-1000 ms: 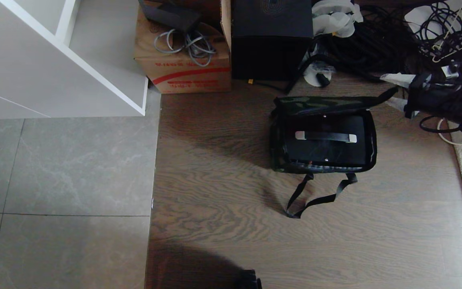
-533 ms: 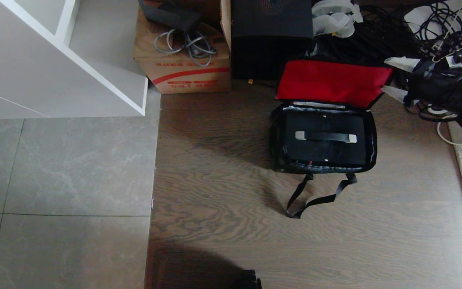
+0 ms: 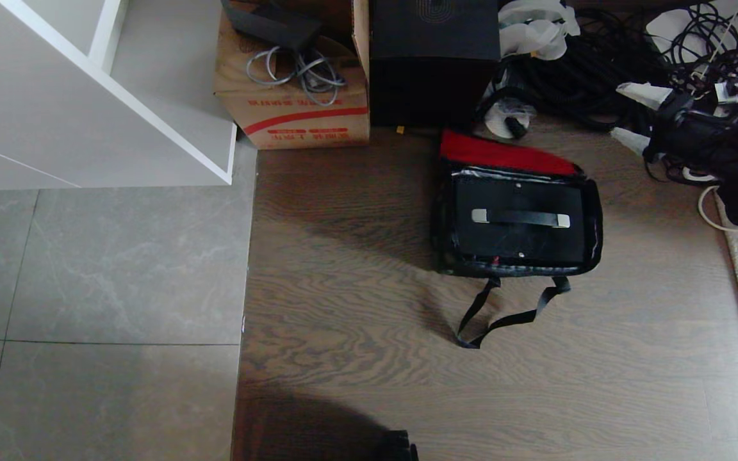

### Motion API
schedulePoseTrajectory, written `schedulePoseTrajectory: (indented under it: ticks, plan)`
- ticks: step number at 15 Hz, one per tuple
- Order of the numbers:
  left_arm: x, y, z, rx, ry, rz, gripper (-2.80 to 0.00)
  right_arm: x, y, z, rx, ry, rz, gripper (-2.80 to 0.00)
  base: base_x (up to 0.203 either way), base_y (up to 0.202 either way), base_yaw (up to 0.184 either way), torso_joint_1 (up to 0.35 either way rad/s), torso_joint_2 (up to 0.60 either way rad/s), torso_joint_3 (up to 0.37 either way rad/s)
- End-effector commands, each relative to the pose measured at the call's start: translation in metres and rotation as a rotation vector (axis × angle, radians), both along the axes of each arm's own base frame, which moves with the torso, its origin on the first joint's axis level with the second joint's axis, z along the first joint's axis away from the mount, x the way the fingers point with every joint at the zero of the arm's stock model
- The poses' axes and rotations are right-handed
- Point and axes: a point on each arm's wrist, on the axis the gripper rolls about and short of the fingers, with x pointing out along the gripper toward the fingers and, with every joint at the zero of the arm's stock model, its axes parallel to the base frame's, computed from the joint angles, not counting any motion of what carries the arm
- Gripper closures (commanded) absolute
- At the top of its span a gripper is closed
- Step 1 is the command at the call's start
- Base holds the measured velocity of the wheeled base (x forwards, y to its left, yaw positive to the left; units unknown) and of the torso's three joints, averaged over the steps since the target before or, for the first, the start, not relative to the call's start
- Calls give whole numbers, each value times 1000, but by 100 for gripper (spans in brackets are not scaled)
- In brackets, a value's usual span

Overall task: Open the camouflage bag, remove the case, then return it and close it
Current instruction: Grip the handle

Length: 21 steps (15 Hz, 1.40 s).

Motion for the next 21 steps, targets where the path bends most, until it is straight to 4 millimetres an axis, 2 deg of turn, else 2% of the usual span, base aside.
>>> schedulePoseTrajectory:
  ticks: [1, 4, 5, 8, 14, 16, 18, 21]
  plan:
    - [1, 0, -3, -1, 8, 1, 0, -11, 1, 2, 10, 20, 3, -280, 0, 0, 0, 0, 0, 0]
    - [1, 0, -3, -1, 8, 0, 0, -41, 9, -5, 47, 158, 44, -280, 0, 0, 0, 0, 0, 0]
    - [1, 0, -2, -1, 8, 1, 0, -52, 12, -10, 61, 203, 62, 0, 0, 0, 0, 0, 0, 0]
    - [1, 0, -3, -1, 8, 0, 0, -91, 27, -24, 73, 315, 178, 0, 0, 0, 0, 0, 0, 0]
    - [1, 0, -3, -1, 8, 1, 0, -171, 57, -26, 18, 363, 285, 0, 0, 0, 0, 0, 0, 0]
    - [1, 0, -2, -1, 8, 2, 0, -205, 71, -36, -74, 370, 288, 0, 0, 0, 0, 0, 0, 0]
    - [1, 0, -3, -1, 8, 2, 0, -244, 84, -55, -210, 416, 286, 0, 0, 0, 0, 0, 0, 0]
    - [1, 0, -2, -1, 8, 0, 0, -296, 97, -91, -543, 465, 182, 0, 0, 0, 0, 0, 0, 0]
